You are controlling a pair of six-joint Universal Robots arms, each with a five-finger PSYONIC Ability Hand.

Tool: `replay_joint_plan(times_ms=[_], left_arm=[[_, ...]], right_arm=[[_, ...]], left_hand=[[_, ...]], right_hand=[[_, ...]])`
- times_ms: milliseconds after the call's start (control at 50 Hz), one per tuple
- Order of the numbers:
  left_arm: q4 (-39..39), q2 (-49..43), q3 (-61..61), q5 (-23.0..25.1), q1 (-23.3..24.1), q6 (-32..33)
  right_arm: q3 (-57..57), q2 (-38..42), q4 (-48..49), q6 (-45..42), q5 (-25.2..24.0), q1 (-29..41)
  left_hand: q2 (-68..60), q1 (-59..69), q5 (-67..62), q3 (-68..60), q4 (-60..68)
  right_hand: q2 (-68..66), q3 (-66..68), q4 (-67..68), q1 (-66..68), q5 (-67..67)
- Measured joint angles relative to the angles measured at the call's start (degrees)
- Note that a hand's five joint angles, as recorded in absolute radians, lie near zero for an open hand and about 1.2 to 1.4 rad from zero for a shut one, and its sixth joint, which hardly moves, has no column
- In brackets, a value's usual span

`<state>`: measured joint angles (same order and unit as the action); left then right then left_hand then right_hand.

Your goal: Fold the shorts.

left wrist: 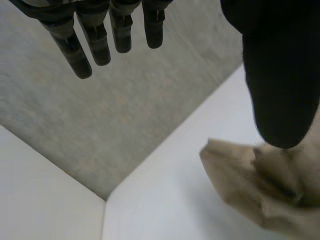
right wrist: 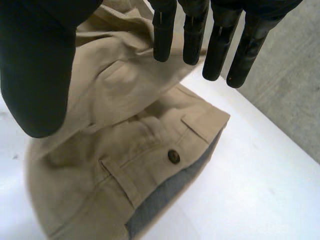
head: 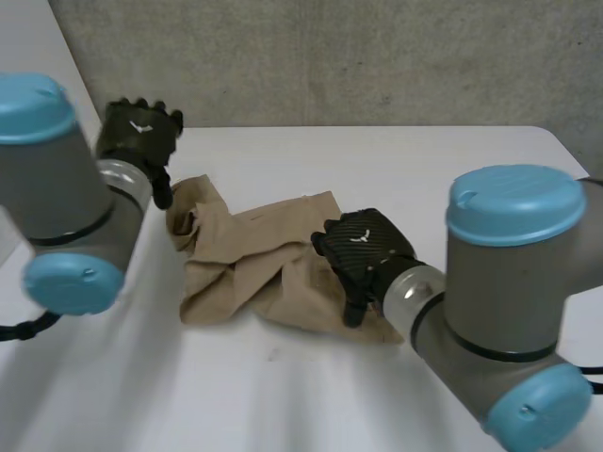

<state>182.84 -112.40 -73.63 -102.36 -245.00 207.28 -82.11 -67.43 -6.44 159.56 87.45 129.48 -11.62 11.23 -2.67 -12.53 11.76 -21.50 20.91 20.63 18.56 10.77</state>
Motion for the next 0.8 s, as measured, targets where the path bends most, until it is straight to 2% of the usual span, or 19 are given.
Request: replay_joint_plan(times_ms=[40, 60, 120, 260, 520, 680, 800], left_arm=[[-0.30, 1.41, -0.81, 0.02, 0.20, -0.40], [-1.53, 5.91, -3.52, 0.33, 1.47, -2.11], [-3.18, 9.39, -5.82, 0.96, 3.99, -4.42], [-7.01, 10.81, -6.68, 1.92, 11.47, -10.46], [-11.43, -1.28, 3.23, -0.58, 21.58, -24.73], [-15.64, -8.46, 10.90, -4.12, 23.12, -33.11], [-16.47, -13.02, 14.61, -8.98, 22.85, -34.63]], right_arm=[[-0.17, -0.21, -0.15, 0.01, -0.04, -0.11], [-2.01, -2.24, -1.21, 0.17, -0.18, -1.13], [-4.25, -4.26, -1.54, 0.38, -0.07, -2.25], [-9.23, -7.58, -1.12, 0.91, 0.17, -4.02], [-19.20, -8.61, 5.31, 8.92, 0.21, -6.06], [-22.10, -6.87, 9.11, 9.55, 0.23, -5.61], [-22.84, -4.95, 11.43, 9.32, 0.30, -5.38]], left_hand=[[0.00, 0.00, 0.00, 0.00, 0.00], [0.00, 0.00, 0.00, 0.00, 0.00], [0.00, 0.00, 0.00, 0.00, 0.00], [0.00, 0.00, -0.01, 0.00, 0.00], [-2.55, 2.92, -1.68, -1.14, 2.33], [-3.04, 2.92, -1.68, -1.14, 2.33], [-3.06, 2.92, -1.68, -1.15, 2.33]], right_hand=[[0.00, 0.00, 0.00, 0.00, 0.00], [0.00, 0.00, 0.00, 0.00, 0.00], [0.00, 0.00, 0.00, 0.00, 0.00], [0.00, 0.00, 0.00, 0.00, 0.04], [3.29, -3.69, -2.88, -2.87, 0.04], [3.29, -3.69, -2.88, -2.87, 0.03], [3.29, -3.69, -2.87, -2.87, 0.04]])
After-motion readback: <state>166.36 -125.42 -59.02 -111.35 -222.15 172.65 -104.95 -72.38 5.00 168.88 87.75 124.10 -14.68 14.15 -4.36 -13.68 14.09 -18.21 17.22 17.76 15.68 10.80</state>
